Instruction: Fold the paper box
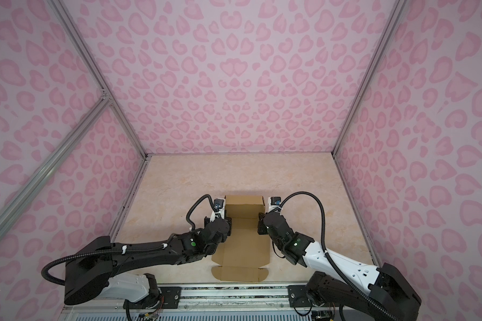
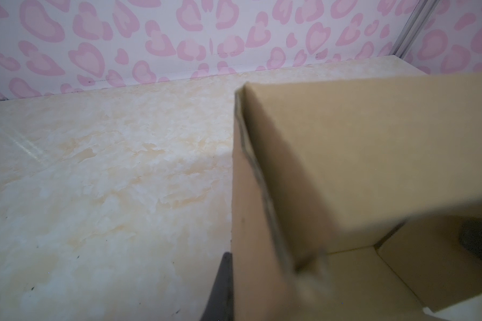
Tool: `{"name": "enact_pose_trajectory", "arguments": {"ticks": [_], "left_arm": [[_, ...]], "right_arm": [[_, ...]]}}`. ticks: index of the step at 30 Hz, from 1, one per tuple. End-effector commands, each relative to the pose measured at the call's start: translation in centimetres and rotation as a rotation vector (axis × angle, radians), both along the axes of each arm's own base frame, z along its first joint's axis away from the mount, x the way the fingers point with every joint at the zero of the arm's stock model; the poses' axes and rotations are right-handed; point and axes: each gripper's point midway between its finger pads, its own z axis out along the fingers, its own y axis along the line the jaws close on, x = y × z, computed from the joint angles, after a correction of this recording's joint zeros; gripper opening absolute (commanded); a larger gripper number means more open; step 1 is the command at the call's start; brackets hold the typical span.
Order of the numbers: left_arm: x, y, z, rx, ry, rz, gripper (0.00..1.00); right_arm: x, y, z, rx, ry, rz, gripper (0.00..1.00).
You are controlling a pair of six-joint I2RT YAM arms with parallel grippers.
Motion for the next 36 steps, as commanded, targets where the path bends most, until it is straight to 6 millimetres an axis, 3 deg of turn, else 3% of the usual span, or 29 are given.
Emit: {"name": "enact_pose_trajectory", "arguments": {"ticks": [1, 9, 13, 36], "left_arm": [[0.3, 0.7, 0.1, 0.020, -0.012, 0.042, 0.04], [0.4, 0.8, 0.3, 0.023, -0.014, 0.046, 0.05], [0.5, 0.7, 0.5, 0.021, -0.016, 0.050, 0.12], [0.3, 0.3, 1.4, -0.012, -0.019, 0.018, 0.35]], "right_arm": [[0.3, 0.0, 0.3, 0.016, -0.017, -0.025, 0.31], [0.3, 0.5, 0.2, 0.016, -0.019, -0.022, 0.18], [0.4, 0.6, 0.2, 0.002, -0.012, -0.027, 0.14], [0.5, 0.3, -0.2, -0.066, 0.046, -0.065, 0.06]]}}
